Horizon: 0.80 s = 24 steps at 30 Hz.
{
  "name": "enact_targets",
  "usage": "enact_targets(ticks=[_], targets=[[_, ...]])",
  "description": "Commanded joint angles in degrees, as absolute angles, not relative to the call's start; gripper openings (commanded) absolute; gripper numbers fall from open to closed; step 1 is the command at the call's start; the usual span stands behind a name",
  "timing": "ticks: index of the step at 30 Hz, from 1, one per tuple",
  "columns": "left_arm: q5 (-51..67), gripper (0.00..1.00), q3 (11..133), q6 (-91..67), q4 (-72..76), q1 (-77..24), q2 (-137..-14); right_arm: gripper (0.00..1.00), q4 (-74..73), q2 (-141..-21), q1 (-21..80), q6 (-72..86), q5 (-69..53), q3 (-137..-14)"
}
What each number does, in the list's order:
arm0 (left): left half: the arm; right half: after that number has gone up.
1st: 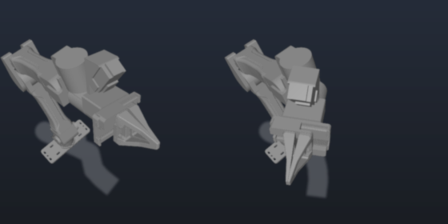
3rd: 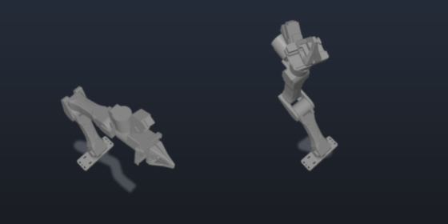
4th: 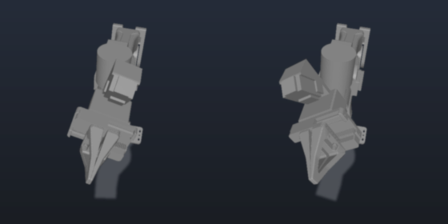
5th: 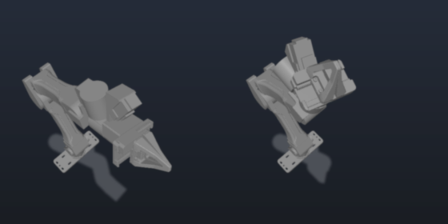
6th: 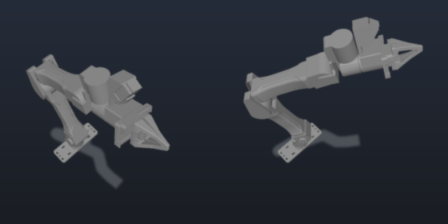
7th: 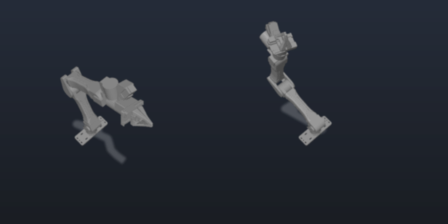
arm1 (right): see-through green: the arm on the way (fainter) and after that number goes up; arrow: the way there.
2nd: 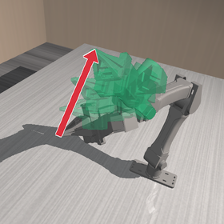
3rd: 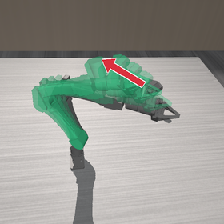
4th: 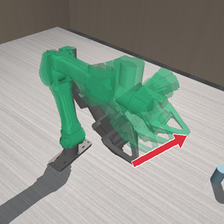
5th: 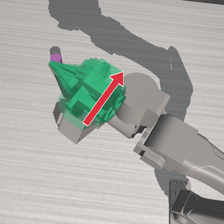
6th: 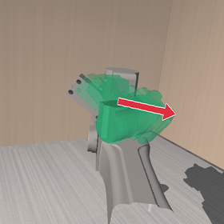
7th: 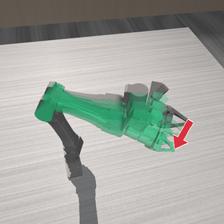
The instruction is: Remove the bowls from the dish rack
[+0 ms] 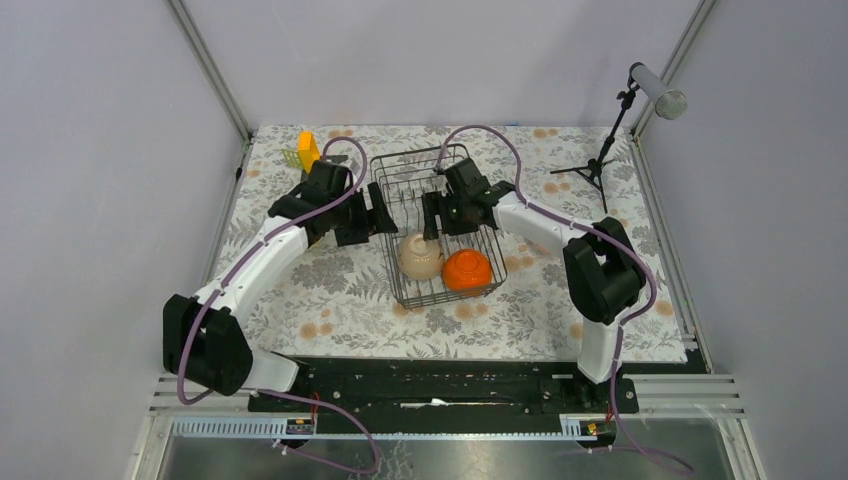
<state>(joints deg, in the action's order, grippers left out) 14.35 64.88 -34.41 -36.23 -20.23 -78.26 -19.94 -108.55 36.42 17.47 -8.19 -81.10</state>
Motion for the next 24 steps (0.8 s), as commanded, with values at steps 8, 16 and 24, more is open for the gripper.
enact_targets(ticks=[8, 16, 24], targets=[[16.7, 0.81, 71.19, -33.27, -35.91, -21.48, -81.2, 0.95, -19.06, -110.17, 32.76, 22.87, -18.89, -78.32], [15.83, 0.63, 75.88, -34.52, -37.96, -24.87, -86.62, 0.94, -16.63, -113.67, 31.32, 26.51, -25.32, -77.59], [12.01, 0.48, 80.24, -34.97, -43.01, -26.3, -92.43, 0.95, -16.7, -116.43, 29.53, 29.84, -27.07, -77.04]])
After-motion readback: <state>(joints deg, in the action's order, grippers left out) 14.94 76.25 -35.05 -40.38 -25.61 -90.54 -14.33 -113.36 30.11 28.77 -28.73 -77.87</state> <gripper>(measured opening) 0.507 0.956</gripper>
